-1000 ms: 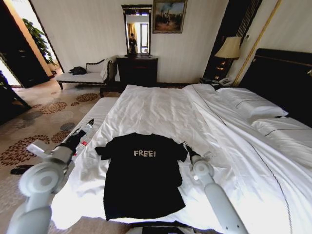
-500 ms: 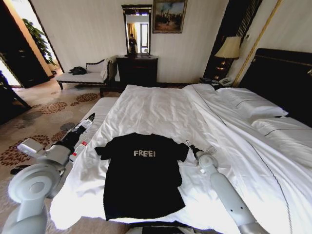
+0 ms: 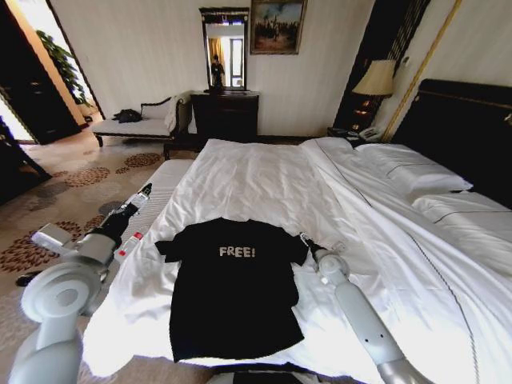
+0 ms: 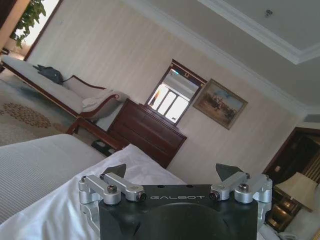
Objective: Fold the clothes on the bed.
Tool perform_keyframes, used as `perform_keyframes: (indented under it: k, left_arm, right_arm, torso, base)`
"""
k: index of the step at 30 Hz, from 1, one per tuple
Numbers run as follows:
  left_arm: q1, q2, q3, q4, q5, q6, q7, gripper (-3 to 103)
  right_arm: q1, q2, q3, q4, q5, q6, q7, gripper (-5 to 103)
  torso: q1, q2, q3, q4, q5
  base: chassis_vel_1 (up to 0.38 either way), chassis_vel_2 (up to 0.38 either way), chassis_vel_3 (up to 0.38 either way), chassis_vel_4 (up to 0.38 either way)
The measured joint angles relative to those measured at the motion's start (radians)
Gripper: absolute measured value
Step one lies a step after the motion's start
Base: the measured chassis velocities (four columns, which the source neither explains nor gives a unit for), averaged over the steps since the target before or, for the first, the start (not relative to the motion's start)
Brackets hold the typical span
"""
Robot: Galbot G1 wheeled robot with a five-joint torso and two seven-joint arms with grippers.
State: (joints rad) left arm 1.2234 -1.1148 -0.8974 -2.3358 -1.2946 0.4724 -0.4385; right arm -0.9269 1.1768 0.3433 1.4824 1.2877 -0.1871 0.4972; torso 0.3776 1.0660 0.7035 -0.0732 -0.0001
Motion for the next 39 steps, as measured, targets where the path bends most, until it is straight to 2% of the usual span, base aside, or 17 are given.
perform_keyframes:
  k: [7, 8, 10, 14, 16, 17, 18, 21, 23, 24, 26, 28, 29, 33, 39]
  left_arm:
    - [0.0, 0.0, 0.0, 0.0, 0.004, -0.007, -0.003, 100]
    - [0.001, -0.002, 0.0, -0.001, 0.005, -0.007, -0.003, 100]
    - [0.002, -0.002, 0.0, -0.003, 0.005, -0.007, -0.003, 100]
    - [0.004, -0.003, -0.003, -0.009, 0.005, -0.008, -0.005, 100]
    - [0.004, -0.003, -0.003, -0.009, 0.005, -0.008, -0.005, 100]
    - [0.004, -0.002, -0.003, -0.01, 0.005, -0.008, -0.005, 100]
    - [0.005, -0.003, -0.003, -0.011, 0.005, -0.008, -0.005, 100]
    - [0.006, -0.005, -0.003, -0.011, 0.006, -0.008, -0.005, 100]
    - [0.007, -0.007, -0.002, -0.011, 0.009, -0.007, -0.005, 100]
    - [0.007, -0.007, -0.002, -0.011, 0.009, -0.007, -0.005, 100]
    - [0.007, -0.008, -0.001, -0.009, 0.011, -0.007, -0.005, 100]
    - [0.007, -0.008, -0.001, -0.009, 0.011, -0.007, -0.005, 100]
    - [0.007, -0.008, -0.001, -0.008, 0.012, -0.007, -0.005, 100]
    - [0.007, -0.008, -0.001, -0.007, 0.013, -0.007, -0.005, 100]
    - [0.007, -0.008, 0.0, -0.002, 0.018, -0.007, -0.005, 100]
  right_arm:
    - [-0.004, 0.002, 0.003, 0.001, -0.013, 0.01, 0.0, 85]
    - [-0.005, 0.003, 0.004, 0.001, -0.014, 0.012, 0.0, 76]
    - [-0.006, 0.004, 0.004, 0.001, -0.015, 0.013, 0.0, 76]
    - [-0.017, 0.007, 0.004, 0.01, -0.02, 0.015, 0.001, 54]
    - [-0.019, 0.008, 0.004, 0.011, -0.021, 0.015, 0.001, 54]
    - [-0.021, 0.009, 0.004, 0.013, -0.022, 0.015, 0.001, 48]
    - [-0.025, 0.01, 0.005, 0.015, -0.025, 0.015, 0.001, 37]
    - [-0.027, 0.011, 0.005, 0.015, -0.029, 0.016, 0.001, 33]
    - [-0.027, 0.01, 0.005, 0.012, -0.031, 0.019, 0.001, 21]
    - [-0.027, 0.01, 0.005, 0.012, -0.031, 0.019, 0.001, 21]
    - [-0.026, 0.009, 0.006, 0.012, -0.031, 0.022, 0.001, 11]
    - [-0.026, 0.008, 0.006, 0.013, -0.031, 0.022, 0.001, 11]
    - [-0.027, 0.008, 0.007, 0.018, -0.031, 0.024, 0.0, 2]
    - [-0.032, 0.007, 0.009, 0.034, -0.03, 0.029, 0.0, 1]
    - [-0.068, -0.001, 0.015, 0.159, -0.025, 0.044, -0.001, 0]
  torso:
    - [0.0, 0.0, 0.0, 0.0, 0.0001]
    - [0.0, 0.0, 0.0, 0.0, 0.0001]
    - [0.0, 0.0, 0.0, 0.0, 0.0001]
    - [0.0, 0.0, 0.0, -0.0001, 0.0001]
    - [0.0, 0.0, 0.0, -0.0001, 0.0001]
    - [0.0, 0.0, 0.0, 0.0, 0.0001]
    - [0.0, 0.0, 0.0, 0.0, 0.0002]
    - [0.0, 0.0, 0.0, -0.0001, 0.0]
    - [0.0, 0.0, 0.0, 0.0, 0.0001]
    - [0.0, 0.0, 0.0, 0.0, 0.0001]
    - [0.0, 0.0, 0.0, 0.0, 0.0]
    - [0.0, 0.0, 0.0, 0.0, 0.0001]
    - [0.0, 0.0, 0.0, 0.0, 0.0001]
    - [0.0, 0.0, 0.0, 0.0, 0.0001]
    - [0.0, 0.0, 0.0, 0.0, 0.0]
  base:
    - [0.0, 0.0, 0.0, 0.0]
    - [0.0, 0.0, 0.0, 0.0]
    - [0.0, 0.0, 0.0, 0.0]
    - [0.0, 0.0, 0.0, 0.0]
    - [0.0, 0.0, 0.0, 0.0]
    - [0.0, 0.0, 0.0, 0.0]
    - [0.0, 0.0, 0.0, 0.0]
    - [0.0, 0.0, 0.0, 0.0]
    - [0.0, 0.0, 0.0, 0.0]
    - [0.0, 0.0, 0.0, 0.0]
    - [0.0, 0.0, 0.0, 0.0]
    - [0.0, 0.0, 0.0, 0.0]
    - [0.0, 0.0, 0.0, 0.0]
    - [0.0, 0.0, 0.0, 0.0]
    - [0.0, 0.0, 0.0, 0.0]
